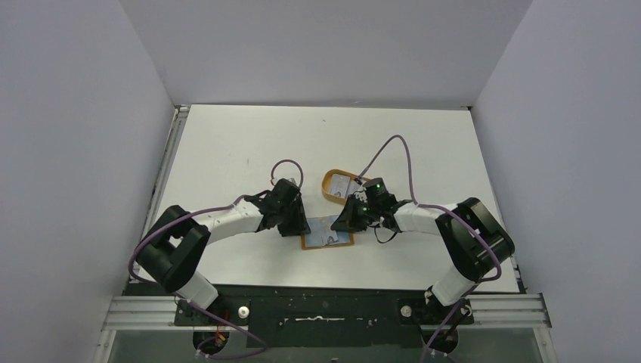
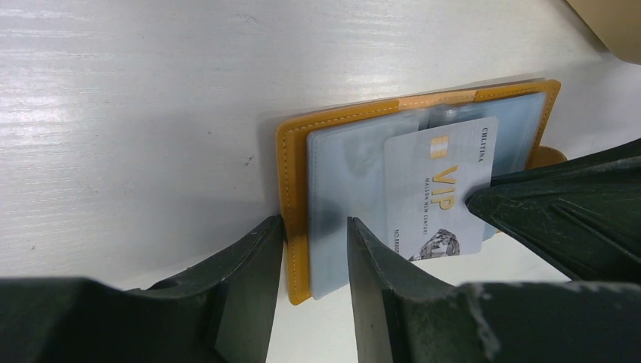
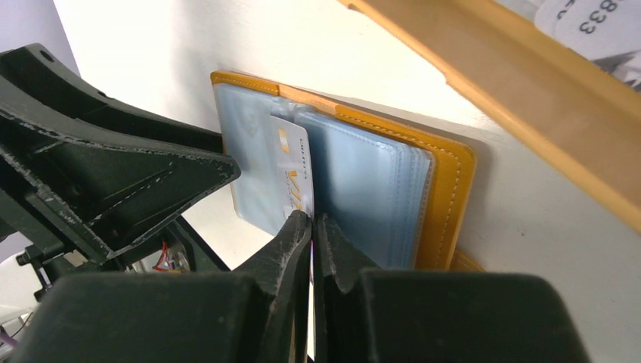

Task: Put the credit cards into the card holder
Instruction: Insert the credit card into the card holder.

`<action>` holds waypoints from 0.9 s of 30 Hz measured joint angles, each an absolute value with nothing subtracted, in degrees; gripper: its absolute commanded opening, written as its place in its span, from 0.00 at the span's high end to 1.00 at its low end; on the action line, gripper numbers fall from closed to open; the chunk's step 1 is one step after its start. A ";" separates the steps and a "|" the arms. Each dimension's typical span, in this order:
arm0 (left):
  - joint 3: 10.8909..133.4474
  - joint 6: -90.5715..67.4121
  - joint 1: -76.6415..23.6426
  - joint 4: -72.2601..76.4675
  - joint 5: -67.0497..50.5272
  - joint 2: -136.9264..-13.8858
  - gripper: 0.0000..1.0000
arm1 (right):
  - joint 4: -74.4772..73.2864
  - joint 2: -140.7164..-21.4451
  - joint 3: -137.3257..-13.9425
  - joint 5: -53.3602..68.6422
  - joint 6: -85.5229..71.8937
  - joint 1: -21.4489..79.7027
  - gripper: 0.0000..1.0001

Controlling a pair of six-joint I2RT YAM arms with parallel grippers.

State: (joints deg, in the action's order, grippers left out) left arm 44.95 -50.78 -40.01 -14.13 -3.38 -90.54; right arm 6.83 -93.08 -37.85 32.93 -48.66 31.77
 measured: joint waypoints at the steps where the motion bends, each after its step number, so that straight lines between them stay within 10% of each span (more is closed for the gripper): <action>1: 44.95 -50.76 -40.01 -14.11 -3.38 -90.54 0.65 | 6.85 -93.25 -37.85 32.58 -48.80 31.83 1.00; 27: 44.95 -50.78 -40.07 -14.02 -3.46 -90.54 0.65 | 9.87 -93.54 -36.86 26.50 -53.67 35.35 1.00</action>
